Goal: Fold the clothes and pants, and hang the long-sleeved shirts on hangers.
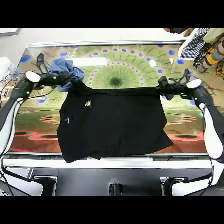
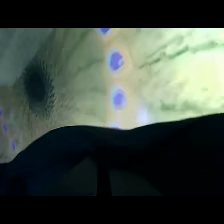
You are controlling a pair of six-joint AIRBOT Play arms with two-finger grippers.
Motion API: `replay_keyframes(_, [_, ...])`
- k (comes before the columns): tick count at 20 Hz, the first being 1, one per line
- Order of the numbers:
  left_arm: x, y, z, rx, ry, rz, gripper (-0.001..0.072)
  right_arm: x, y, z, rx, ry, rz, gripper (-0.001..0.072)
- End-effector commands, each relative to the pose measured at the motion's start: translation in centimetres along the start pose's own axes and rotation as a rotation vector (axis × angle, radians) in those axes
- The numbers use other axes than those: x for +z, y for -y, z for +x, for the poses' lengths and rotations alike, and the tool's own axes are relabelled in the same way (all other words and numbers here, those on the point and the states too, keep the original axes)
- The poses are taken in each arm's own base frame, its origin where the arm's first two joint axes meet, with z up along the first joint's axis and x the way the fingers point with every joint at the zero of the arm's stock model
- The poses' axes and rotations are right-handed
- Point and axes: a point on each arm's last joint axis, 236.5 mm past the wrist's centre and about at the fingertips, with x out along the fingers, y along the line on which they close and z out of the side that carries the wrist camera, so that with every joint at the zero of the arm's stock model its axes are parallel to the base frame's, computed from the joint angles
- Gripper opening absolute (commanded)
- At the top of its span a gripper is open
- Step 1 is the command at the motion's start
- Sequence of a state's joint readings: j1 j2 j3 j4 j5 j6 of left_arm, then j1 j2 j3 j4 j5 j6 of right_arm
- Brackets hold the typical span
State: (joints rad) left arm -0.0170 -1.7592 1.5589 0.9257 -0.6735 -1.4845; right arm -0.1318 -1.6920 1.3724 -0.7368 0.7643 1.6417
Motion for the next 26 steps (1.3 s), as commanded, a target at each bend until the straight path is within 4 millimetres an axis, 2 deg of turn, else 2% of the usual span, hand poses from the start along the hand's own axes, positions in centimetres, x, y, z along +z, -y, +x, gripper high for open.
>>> replay_keyframes(1, [0.9, 0.8, 2.2, -0.002, 0.092, 0.008, 0.0017, 1.2, 0.2, 2.6, 0.012, 0.086, 0.038, 0.0033])
replay_keyframes(2, [1.1, 1.0, 2.1, -0.005, 0.096, 0.010, 0.0018, 1.4, -0.1, 2.7, 0.016, 0.099, 0.032, 0.0090])
replay_keyframes(3, [1.2, 1.1, 1.9, -0.008, 0.092, 0.010, 0.0025, 1.1, -0.4, 2.7, 0.021, 0.086, 0.034, 0.0196])
replay_keyframes(4, [1.3, 1.2, 1.3, -0.013, 0.072, 0.003, 0.0074, 1.0, -0.4, 2.2, 0.023, 0.059, 0.038, 0.0351])
replay_keyframes(5, [1.4, 1.0, 0.4, -0.018, 0.043, -0.005, 0.0162, 0.7, -0.3, 1.3, 0.027, 0.012, 0.037, 0.0380])
replay_keyframes(7, [1.6, -0.1, -2.7, -0.022, -0.040, -0.031, 0.0424, 0.5, 0.5, -2.0, 0.033, -0.093, -0.003, 0.0380])
replay_keyframes(8, [1.7, -1.0, -4.6, -0.018, -0.075, -0.037, 0.0449, 0.6, 1.5, -4.5, 0.036, -0.140, -0.045, 0.0380])
replay_keyframes(10, [1.3, -3.4, -9.1, 0.004, -0.151, -0.043, 0.0449, 0.6, 5.1, -9.6, -0.021, -0.213, -0.120, 0.0380])
replay_keyframes(12, [0.2, -6.3, -13.1, 0.061, -0.219, -0.062, 0.0449, -0.2, 10.7, -14.6, -0.184, -0.296, -0.216, 0.0379])
replay_keyframes(13, [-0.8, -7.7, -14.9, 0.094, -0.251, -0.077, 0.0449, -0.9, 13.7, -16.7, -0.282, -0.337, -0.237, 0.0378])
replay_keyframes(14, [-1.9, -8.8, -16.3, 0.114, -0.278, -0.101, 0.0449, -0.9, 15.2, -17.9, -0.299, -0.316, -0.174, 0.0379])
replay_keyframes(15, [-3.2, -9.6, -17.5, 0.125, -0.299, -0.134, 0.0449, -1.9, 16.4, -18.4, -0.287, -0.326, -0.135, 0.0379])
replay_keyframes(18, [-8.4, -11.2, -19.7, 0.151, -0.348, -0.230, 0.0448, -8.3, 20.0, -18.9, -0.281, -0.485, -0.030, 0.0380])
replay_keyframes(19, [-10.5, -11.7, -20.2, 0.160, -0.360, -0.263, 0.0448, -10.7, 20.8, -18.7, -0.272, -0.549, -0.012, 0.0380])
replay_keyframes(21, [-14.0, -12.3, -20.9, 0.177, -0.370, -0.311, 0.0448, -14.3, 22.2, -18.4, -0.274, -0.634, 0.024, 0.0380])
replay_keyframes(23, [-17.1, -12.6, -21.6, 0.186, -0.391, -0.351, 0.0448, -16.7, 23.5, -18.5, -0.292, -0.693, 0.036, 0.0380])
replay_keyframes(26, [-20.3, -13.0, -22.0, 0.192, -0.423, -0.377, 0.0448, -17.6, 24.6, -18.2, -0.314, -0.697, 0.036, 0.0380])
